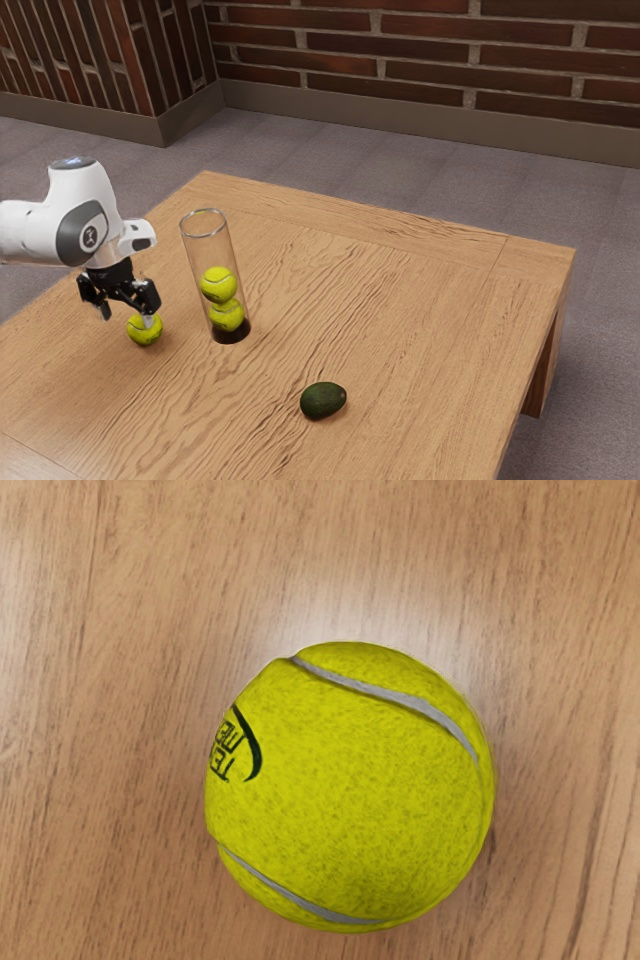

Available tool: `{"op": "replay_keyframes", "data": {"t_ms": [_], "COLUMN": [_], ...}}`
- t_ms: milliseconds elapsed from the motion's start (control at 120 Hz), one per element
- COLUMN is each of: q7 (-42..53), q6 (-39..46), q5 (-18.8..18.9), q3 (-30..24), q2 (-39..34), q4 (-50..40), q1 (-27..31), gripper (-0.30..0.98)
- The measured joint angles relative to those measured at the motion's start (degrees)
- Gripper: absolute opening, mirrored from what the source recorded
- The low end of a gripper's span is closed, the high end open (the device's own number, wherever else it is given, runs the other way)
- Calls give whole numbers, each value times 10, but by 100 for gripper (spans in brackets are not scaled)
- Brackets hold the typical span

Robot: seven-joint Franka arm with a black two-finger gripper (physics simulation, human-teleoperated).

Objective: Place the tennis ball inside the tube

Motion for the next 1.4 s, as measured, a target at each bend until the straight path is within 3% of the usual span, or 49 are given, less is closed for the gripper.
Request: {"op": "replay_keyframes", "data": {"t_ms": [433, 633, 817, 967, 1075, 1242, 1400], "q7": [1, 2, -2, -12, -26, -48, -67], "q6": [71, 83, 86, 83, 63, 2, -71], "q5": [-7, -8, -6, 2, 10, 19, 22], "q3": [1, 2, 2, 2, -7, -36, -62], "q2": [82, 94, 91, 58, -27, -141, -170], "q4": [20, 26, 27, 20, 7, 10, 64], "q1": [-15, -15, -15, -16, -15, -17, -18], "gripper": [68, 47, 36, 20, 13, 11, 14]}}
